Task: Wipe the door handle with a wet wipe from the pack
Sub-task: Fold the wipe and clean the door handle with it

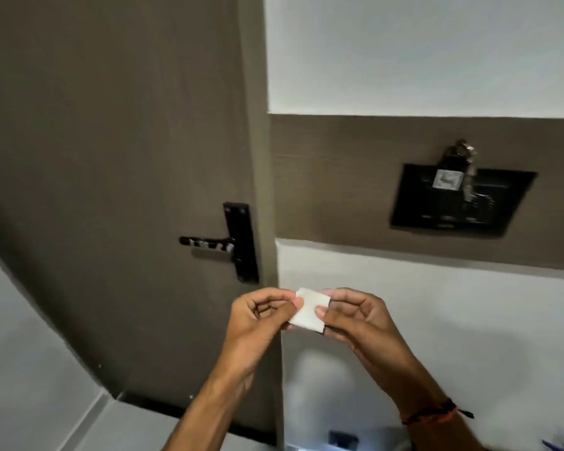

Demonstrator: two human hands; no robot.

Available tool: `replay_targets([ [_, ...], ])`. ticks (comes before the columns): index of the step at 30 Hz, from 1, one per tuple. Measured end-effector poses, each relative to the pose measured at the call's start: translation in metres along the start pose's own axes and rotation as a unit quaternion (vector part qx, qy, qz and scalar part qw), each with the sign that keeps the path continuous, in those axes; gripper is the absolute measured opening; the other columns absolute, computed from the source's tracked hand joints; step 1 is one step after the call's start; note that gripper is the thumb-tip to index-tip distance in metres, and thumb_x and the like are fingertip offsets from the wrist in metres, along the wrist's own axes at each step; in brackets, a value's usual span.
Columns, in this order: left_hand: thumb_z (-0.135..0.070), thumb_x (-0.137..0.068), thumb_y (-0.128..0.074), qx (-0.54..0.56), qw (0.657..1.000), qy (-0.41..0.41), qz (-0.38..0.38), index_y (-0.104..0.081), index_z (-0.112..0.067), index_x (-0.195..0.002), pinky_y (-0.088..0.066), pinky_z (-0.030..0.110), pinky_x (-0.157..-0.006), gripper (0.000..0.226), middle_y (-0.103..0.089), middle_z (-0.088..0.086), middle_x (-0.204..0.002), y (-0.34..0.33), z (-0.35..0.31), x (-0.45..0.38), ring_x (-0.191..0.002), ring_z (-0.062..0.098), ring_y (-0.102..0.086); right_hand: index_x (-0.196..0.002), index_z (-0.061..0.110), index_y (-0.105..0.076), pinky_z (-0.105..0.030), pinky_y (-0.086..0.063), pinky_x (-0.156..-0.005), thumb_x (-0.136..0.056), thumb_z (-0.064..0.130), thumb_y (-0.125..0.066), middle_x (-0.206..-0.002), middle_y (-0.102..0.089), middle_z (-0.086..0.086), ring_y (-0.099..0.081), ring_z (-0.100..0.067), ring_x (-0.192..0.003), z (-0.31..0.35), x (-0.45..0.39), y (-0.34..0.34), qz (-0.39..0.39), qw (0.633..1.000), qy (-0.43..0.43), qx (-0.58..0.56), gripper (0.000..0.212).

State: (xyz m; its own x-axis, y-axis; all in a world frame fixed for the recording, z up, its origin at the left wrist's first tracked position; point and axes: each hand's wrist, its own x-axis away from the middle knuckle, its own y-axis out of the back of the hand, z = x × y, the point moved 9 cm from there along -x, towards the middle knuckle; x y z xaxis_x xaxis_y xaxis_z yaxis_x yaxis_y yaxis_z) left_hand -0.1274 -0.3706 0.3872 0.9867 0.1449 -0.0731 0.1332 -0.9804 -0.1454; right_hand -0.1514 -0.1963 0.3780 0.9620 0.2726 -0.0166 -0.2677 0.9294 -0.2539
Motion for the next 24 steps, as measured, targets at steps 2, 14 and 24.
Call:
replay_targets([
  [2,0.001,-0.083,-0.078,-0.015,1.0,-0.02,0.011,-0.079,0.0,-0.091,-0.057,0.016,-0.06,0.008,-0.077,0.02,-0.081,0.041,-0.012,-0.019,-0.071,0.015,-0.069,-0.103,0.014,-0.082,-0.028,-0.066,-0.074,-0.07,0.021,-0.086,-0.108,-0.082,-0.014,-0.079,-0.03,-0.102,-0.01,-0.018,-0.036,-0.013,1.0,-0.003,-0.002,0.035],
  [14,-0.019,-0.095,-0.072,-0.31,0.887,-0.311,-0.143,-0.072,-0.016,-0.1,-0.056,0.031,-0.08,0.006,-0.069,0.0,-0.095,0.202,-0.093,-0.111,-0.084,0.012,-0.067,-0.108,0.012,-0.077,-0.023,-0.053,-0.083,-0.096,0.009,-0.071,-0.103,-0.076,0.001,-0.066,-0.012,-0.096,-0.002,-0.085,-0.124,-0.196,0.846,0.248,0.43,0.015],
  [24,-0.031,-0.106,-0.05,-0.431,0.74,-0.477,-0.196,-0.06,-0.003,-0.116,-0.053,0.048,-0.086,0.032,-0.057,0.019,-0.115,0.204,-0.174,-0.193,-0.102,0.029,-0.056,-0.105,-0.001,-0.075,-0.041,-0.064,-0.073,-0.089,0.014,-0.069,-0.109,-0.073,-0.022,-0.07,-0.034,-0.097,0.009,-0.124,-0.176,-0.108,0.583,0.431,0.68,0.022],
])
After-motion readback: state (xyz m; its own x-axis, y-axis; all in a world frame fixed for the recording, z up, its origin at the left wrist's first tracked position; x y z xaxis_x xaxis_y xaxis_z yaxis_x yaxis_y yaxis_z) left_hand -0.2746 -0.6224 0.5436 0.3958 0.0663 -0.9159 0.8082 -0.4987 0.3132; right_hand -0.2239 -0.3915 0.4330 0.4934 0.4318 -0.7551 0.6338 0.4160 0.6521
